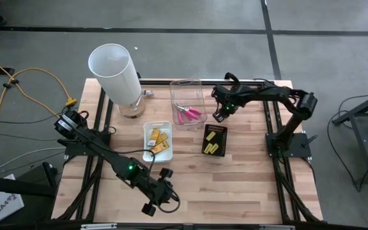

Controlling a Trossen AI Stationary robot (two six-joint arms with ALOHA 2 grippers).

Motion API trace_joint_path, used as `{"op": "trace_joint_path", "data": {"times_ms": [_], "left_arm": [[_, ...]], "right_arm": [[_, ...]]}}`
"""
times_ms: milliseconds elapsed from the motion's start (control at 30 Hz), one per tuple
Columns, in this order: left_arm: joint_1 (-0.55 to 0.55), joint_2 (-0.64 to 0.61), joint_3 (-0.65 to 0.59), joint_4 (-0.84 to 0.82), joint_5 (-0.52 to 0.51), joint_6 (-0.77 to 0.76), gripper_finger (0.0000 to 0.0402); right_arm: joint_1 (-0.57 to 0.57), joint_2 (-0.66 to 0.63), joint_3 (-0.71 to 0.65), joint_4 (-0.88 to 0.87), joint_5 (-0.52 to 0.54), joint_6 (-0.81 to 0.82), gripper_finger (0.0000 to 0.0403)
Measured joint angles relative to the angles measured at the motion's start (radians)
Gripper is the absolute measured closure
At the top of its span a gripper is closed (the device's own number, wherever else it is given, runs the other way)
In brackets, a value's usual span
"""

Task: Pick & Place School Supplies
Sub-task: Put the yellow eraser into the black bin

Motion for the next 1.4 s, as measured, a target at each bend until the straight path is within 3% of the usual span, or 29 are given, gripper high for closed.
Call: {"op": "trace_joint_path", "data": {"times_ms": [133,367,667,1000,1167,1400], "left_arm": [[0.0,0.0,0.0,0.0,0.0,0.0,0.0264],[0.0,0.0,0.0,0.0,0.0,0.001,0.0264],[0.0,0.0,0.0,0.0,0.0,0.003,0.0264],[0.0,0.0,0.0,0.0,0.0,0.002,0.0264],[0.0,0.0,0.0,0.001,0.0,0.0,0.0264],[0.0,0.0,0.0,0.001,0.0,-0.016,0.0264]], "right_arm": [[0.002,-0.042,0.0,-0.039,-0.01,0.0,0.0314],[0.027,-0.176,0.001,-0.119,-0.126,0.028,0.0314],[0.226,-0.32,0.003,-0.097,-0.214,0.137,0.0314],[0.426,-0.241,0.003,-0.025,-0.18,0.195,0.0314],[0.441,-0.175,0.003,-0.022,-0.167,0.186,0.0308],[0.441,-0.167,0.003,0.015,-0.158,0.161,0.0254]]}}
